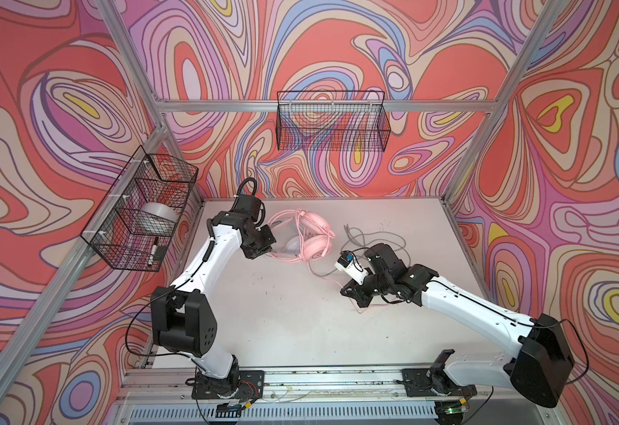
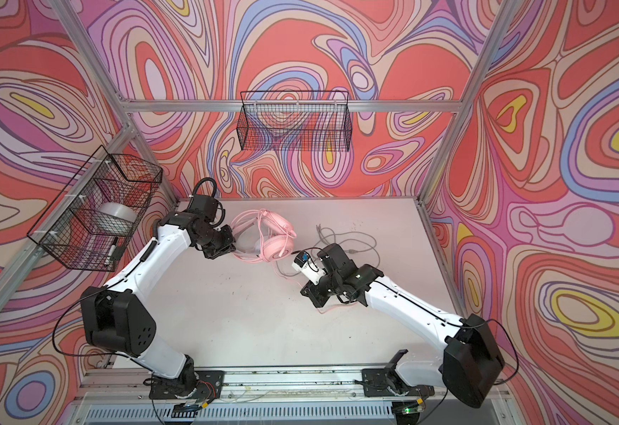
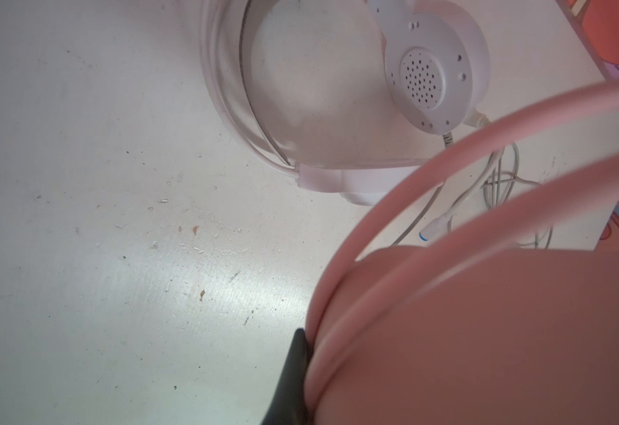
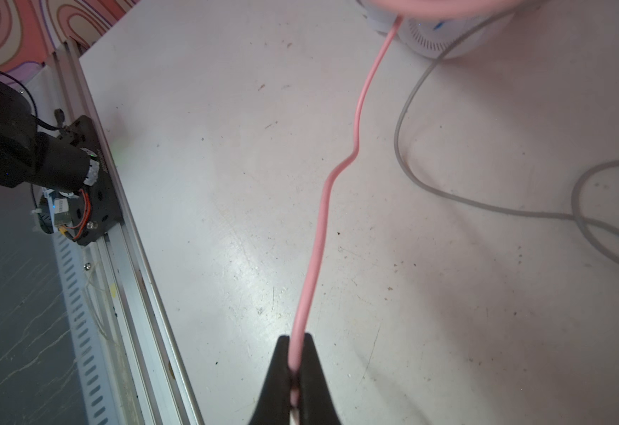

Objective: Wrap the headphones
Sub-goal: 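Grasp the pink cable again with the right gripper and lift it, then carry the pink cable with the right gripper up around the held headset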

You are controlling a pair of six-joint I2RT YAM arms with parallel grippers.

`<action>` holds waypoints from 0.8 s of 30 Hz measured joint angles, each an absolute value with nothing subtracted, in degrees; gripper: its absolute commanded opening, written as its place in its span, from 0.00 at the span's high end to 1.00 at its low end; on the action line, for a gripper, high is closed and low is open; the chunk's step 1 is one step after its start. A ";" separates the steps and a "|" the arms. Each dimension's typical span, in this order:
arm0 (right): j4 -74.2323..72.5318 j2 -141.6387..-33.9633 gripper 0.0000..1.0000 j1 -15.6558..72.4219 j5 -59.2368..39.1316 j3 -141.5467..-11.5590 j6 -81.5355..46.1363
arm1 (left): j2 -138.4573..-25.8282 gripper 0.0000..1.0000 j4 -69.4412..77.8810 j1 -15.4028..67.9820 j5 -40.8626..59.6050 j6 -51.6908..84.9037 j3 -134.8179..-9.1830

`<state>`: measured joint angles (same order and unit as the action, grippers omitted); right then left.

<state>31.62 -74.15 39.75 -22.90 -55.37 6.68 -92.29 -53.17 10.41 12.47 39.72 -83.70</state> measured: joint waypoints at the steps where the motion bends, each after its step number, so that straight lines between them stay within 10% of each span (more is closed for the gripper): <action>1: 32.21 -74.32 1.00 39.86 -23.68 -56.60 7.46 | -92.33 1.00 -53.56 10.41 11.84 39.72 -83.70; 24: 41.15 -82.39 1.00 41.71 -37.87 -74.13 16.84 | -95.18 1.00 -58.76 11.42 2.09 39.00 -85.54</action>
